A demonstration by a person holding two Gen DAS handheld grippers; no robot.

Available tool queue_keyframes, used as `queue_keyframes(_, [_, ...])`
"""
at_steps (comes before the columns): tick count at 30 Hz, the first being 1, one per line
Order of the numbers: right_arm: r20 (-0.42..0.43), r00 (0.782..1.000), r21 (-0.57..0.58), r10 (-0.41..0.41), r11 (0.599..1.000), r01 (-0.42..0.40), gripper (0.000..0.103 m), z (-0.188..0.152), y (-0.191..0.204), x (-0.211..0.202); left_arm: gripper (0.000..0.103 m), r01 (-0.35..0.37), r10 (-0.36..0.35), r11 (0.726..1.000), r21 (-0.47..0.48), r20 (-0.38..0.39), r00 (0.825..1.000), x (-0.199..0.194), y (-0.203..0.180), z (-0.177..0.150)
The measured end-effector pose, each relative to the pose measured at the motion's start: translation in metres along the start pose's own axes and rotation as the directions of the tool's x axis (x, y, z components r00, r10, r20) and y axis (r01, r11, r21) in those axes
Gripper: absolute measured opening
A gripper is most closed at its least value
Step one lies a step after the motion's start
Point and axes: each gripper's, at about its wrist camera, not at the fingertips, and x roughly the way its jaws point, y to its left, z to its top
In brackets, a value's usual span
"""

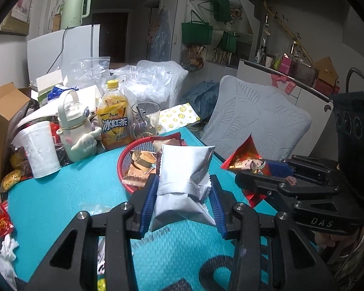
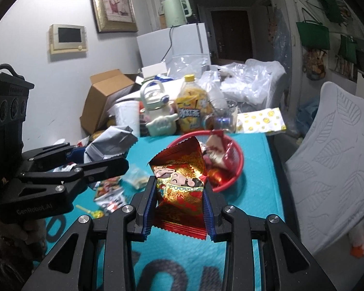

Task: Organize snacks
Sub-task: 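Carry both held packets over the red basket, then lower both packets into the basket and open both tools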

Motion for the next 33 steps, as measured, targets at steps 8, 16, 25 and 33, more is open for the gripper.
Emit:
queue_keyframes(8, [-0.009,1.0,0.019,-0.029,0.999,0.029,0.033,0.017,-0.03,0.031,0.041,-0.033,0.032,0.999,-0.015,-0.032,0.999,0.044,0.013,0.017])
queue_keyframes(16, [-0.035,0.999,0.034,-0.029,0.999,0.03,0.033,0.022,-0.052,0.061,0.041,-0.042,0.039,0.999,-0.03,-0.099,0.994,0.09,0.019,0.017])
queue_keyframes(25, [-0.086,0.996,0.063,-0.028,0.997,0.033,0.033,0.015,-0.069,0.084,0.041,-0.058,0.054,0.998,-0.023,-0.15,0.987,0.123,0.023,0.012])
queue_keyframes(33, [-0.098,0.995,0.069,-0.008,0.998,0.014,0.033,0.015,-0.072,0.092,0.046,-0.095,0.088,0.995,-0.036,-0.173,0.981,0.127,0.028,0.014])
